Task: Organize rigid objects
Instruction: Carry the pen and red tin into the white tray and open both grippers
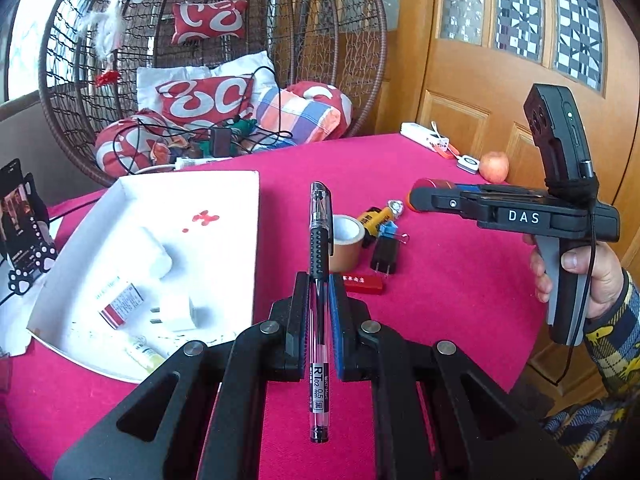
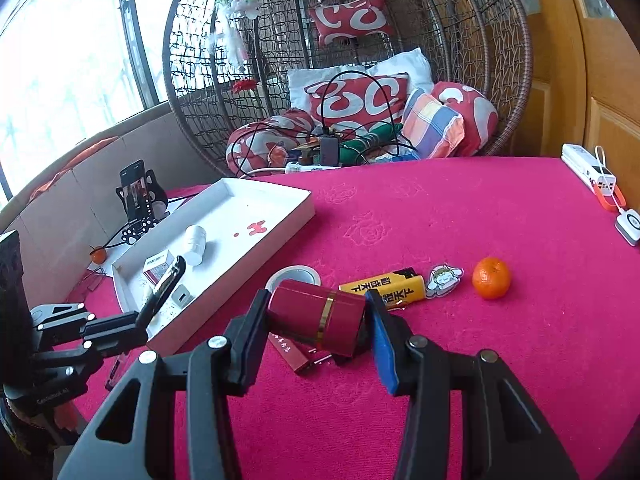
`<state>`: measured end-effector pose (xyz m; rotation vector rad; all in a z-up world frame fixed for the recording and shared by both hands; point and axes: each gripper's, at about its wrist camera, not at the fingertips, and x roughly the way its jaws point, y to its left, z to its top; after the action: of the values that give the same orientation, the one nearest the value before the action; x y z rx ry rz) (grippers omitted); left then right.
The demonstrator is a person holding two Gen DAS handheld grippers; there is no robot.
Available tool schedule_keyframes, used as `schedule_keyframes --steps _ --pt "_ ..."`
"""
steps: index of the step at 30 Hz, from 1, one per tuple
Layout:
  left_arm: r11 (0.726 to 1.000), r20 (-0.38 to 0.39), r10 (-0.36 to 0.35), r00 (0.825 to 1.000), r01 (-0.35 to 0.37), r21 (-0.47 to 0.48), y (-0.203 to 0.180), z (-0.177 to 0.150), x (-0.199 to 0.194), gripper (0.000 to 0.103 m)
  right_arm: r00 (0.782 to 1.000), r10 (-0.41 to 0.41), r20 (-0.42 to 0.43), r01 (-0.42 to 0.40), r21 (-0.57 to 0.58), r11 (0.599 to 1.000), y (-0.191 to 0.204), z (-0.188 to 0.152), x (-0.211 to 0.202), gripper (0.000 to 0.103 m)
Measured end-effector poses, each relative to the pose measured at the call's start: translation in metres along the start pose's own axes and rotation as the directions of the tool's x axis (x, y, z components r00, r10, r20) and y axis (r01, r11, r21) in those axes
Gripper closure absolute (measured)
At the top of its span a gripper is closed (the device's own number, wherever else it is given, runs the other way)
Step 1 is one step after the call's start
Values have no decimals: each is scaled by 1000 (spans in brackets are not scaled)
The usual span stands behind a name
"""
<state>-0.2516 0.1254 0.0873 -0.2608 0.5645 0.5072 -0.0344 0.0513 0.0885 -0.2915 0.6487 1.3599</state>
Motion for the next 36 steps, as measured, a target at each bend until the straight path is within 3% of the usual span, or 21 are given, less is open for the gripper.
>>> schedule_keyframes --steps 9,15,23,27,36 --pt "991 58 107 993 -102 -87 53 12 -15 94 998 63 9 -62 -86 994 43 27 13 57" --pt "966 89 212 973 -195 -171 95 27 -12 94 993 116 -11 -116 -179 977 88 43 36 57" --pt "918 11 261 965 -245 -311 156 41 18 94 981 167 -100 -185 -207 961 132 45 90 57" --pt "887 -60 308 949 -310 -344 177 35 38 94 976 145 -160 -176 -200 964 144 37 122 57" --pt "880 -83 290 953 -300 -369 182 24 49 94 977 108 -184 -140 -168 976 154 29 165 56"
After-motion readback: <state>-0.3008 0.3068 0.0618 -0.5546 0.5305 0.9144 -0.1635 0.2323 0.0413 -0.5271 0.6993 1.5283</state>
